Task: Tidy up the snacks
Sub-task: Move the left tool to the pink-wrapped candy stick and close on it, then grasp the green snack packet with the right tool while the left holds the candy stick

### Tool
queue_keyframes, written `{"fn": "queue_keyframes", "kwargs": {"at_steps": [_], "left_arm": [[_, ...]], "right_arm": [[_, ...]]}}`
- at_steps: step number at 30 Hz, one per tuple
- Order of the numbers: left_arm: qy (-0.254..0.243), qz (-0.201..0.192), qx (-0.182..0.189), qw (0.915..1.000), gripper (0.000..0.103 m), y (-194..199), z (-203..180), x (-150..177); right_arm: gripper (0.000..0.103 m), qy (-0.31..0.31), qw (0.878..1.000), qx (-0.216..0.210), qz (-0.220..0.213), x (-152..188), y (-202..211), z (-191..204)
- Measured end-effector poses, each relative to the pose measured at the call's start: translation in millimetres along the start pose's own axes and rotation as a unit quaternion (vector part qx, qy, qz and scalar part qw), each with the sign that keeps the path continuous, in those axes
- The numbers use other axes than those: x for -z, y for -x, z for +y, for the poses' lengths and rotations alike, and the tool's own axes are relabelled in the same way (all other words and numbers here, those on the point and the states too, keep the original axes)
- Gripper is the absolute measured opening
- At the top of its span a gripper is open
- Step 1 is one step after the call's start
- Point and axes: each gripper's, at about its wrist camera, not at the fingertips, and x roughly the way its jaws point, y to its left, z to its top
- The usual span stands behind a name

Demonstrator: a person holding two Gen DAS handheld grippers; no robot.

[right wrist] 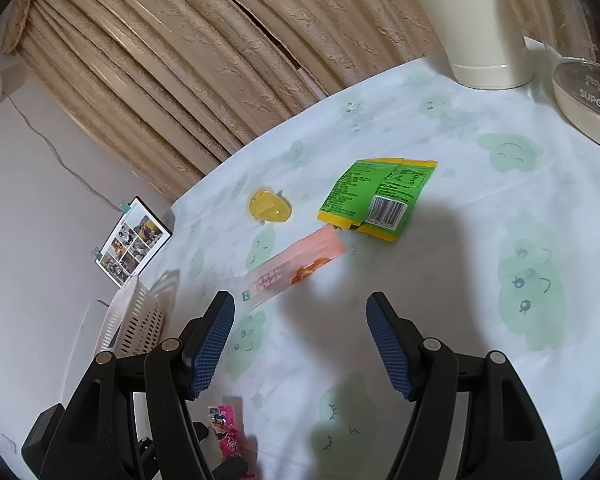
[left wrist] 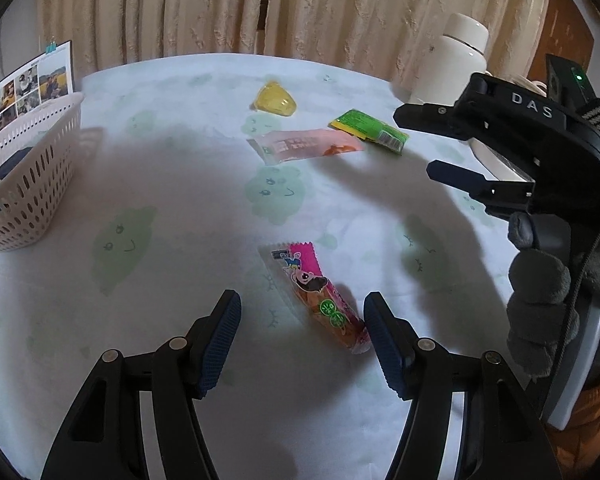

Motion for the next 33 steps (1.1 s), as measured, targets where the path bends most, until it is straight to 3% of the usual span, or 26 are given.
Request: {"fn": "queue_keyframes", "kwargs": {"at_steps": [3,7,10,17,24,33], "left_arm": [[-0.009,0.000,-0.004,0.9999,0.062,-1,-3,0],[-0.016,0.001,0.020,0.9997,0.033,-1,-4,0],[-0.017,0.002,0.032,0.9994,0.030,-2,-5,-1],[0.004,-0.010,0.028,0.9996,0.028,1,11,-10],[0.029,-0.046,0.016,0.9984,0.028,13,34,-31],[0.048,-0.065,0.009,0.9967,0.028,13,51,-47]], "right_arm": [[0.067,0.000,1.000,0.000,0.000,1,2,0],[0.067,-0.001,1.000,0.001,0.001,1,1,0],[0.067,-0.001,1.000,0.001,0.001,1,2,1],[0.067,-0.010,1.000,0.007,0.001,1,3,-4],[0.067,-0.016,1.000,0.016,0.004,1,0,-9],[0.070,-0.034,0.998,0.047,0.005,-6,-8,-22]]}}
